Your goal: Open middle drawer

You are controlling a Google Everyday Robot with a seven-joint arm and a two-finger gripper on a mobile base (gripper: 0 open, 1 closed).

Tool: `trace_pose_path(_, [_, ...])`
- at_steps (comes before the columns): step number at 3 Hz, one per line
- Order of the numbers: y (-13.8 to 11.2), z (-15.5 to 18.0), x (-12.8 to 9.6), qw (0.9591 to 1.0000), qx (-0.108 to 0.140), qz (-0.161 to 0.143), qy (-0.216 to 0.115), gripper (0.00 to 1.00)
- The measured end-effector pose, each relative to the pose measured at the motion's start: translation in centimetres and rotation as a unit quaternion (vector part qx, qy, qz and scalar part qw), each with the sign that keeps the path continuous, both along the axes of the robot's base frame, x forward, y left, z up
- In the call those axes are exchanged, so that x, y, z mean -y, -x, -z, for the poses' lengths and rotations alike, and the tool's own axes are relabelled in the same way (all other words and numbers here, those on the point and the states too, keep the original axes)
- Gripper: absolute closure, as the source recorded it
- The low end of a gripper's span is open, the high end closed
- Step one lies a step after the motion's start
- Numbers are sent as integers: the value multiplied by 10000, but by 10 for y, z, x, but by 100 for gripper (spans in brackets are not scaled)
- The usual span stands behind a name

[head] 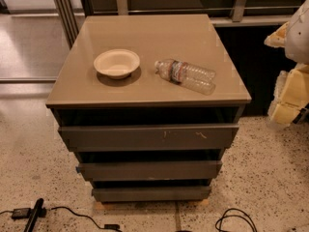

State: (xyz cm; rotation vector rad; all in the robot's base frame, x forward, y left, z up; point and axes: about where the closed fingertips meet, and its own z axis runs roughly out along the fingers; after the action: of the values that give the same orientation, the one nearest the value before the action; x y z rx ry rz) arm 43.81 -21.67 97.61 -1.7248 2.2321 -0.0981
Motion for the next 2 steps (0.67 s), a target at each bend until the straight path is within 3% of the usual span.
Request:
trace_pose_path(1, [0, 0, 0, 10000, 0, 0, -1, 0])
trace_pose_path(2, [16, 22, -4, 9995, -71, -94, -279, 0])
